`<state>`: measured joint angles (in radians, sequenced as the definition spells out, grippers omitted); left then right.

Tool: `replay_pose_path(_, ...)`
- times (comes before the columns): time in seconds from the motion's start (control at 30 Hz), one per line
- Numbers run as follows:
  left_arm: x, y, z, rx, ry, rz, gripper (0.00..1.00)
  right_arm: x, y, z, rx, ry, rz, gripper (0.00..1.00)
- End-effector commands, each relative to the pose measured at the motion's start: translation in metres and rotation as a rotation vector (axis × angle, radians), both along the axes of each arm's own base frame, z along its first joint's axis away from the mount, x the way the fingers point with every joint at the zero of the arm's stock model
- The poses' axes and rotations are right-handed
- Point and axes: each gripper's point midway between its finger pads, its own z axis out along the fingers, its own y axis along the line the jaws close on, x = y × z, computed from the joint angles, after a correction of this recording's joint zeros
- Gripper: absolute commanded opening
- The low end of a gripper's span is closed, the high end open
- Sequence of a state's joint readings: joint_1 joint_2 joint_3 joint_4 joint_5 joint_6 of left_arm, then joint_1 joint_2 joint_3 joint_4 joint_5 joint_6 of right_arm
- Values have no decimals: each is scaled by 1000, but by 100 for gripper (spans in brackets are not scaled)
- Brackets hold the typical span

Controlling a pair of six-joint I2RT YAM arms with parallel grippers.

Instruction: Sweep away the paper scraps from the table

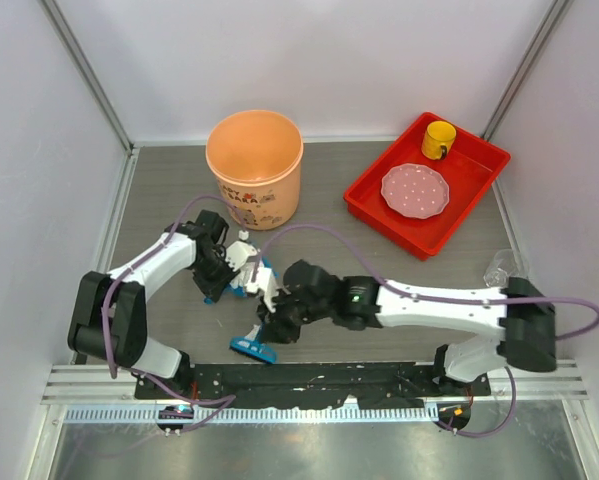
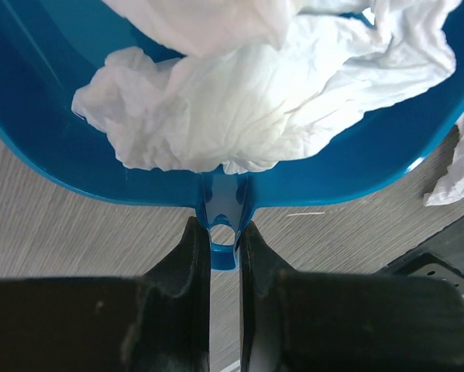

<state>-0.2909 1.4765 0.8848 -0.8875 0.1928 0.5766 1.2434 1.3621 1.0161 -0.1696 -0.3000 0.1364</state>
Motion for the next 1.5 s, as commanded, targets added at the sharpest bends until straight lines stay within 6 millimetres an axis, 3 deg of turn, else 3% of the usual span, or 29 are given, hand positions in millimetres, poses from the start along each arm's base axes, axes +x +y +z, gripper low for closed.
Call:
replay_pose_path(0.0,3,7,13,17,-37,33,0,-13,30,-5,9,8,135,1)
replay_pose_path(0.1,2,9,15,20,-41,33,0,19,34,-39,-127,-18,-37,1)
replay_pose_path(0.17,-1,8,16,10,-38,21,0,32,31,-45,-171,-37,-103,1)
replay_pose_path(0.23,-4,7,16,-1,-35,3,0,52,17,-50,-219,-67,-212,1)
replay_pose_path(0.3,-6,4,17,-23,-33,-11,0,83,-10,-53,-254,-75,-369,1)
replay_pose_path(0.33,-6,3,17,-28,-33,-11,0,89,-24,-63,-283,-68,-409,1)
replay_pose_path(0.37,-6,2,17,-30,-30,-10,0,105,-38,-62,-286,-64,-474,1)
replay_pose_path(0.47,-6,2,17,-33,-28,-8,0,117,-68,-54,-266,-44,-561,1)
replay_pose_path(0.73,-16,-8,13,-74,30,-22,0,103,-78,5,-127,-50,-519,1)
replay_pose_path(0.83,-24,-9,8,-50,54,-45,0,130,-105,28,-127,-109,-699,1)
replay_pose_path(0.93,-29,-9,0,10,60,-76,0,169,-154,35,-177,-155,-944,1)
replay_pose_path(1.03,-34,-16,-3,46,56,-122,0,201,-200,28,-246,-182,-1105,1)
replay_pose_path(1.13,-39,-30,-4,30,72,-158,0,219,-221,7,-319,-147,-1154,1)
replay_pose_path(1.23,-38,-37,-9,68,76,-181,0,223,-201,-13,-316,-95,-1068,1)
replay_pose_path(1.3,-31,-37,-14,106,71,-172,0,225,-176,-26,-288,-50,-981,1)
replay_pose_path(1.47,-18,-40,-21,210,48,-179,0,239,-154,-50,-297,-2,-945,1)
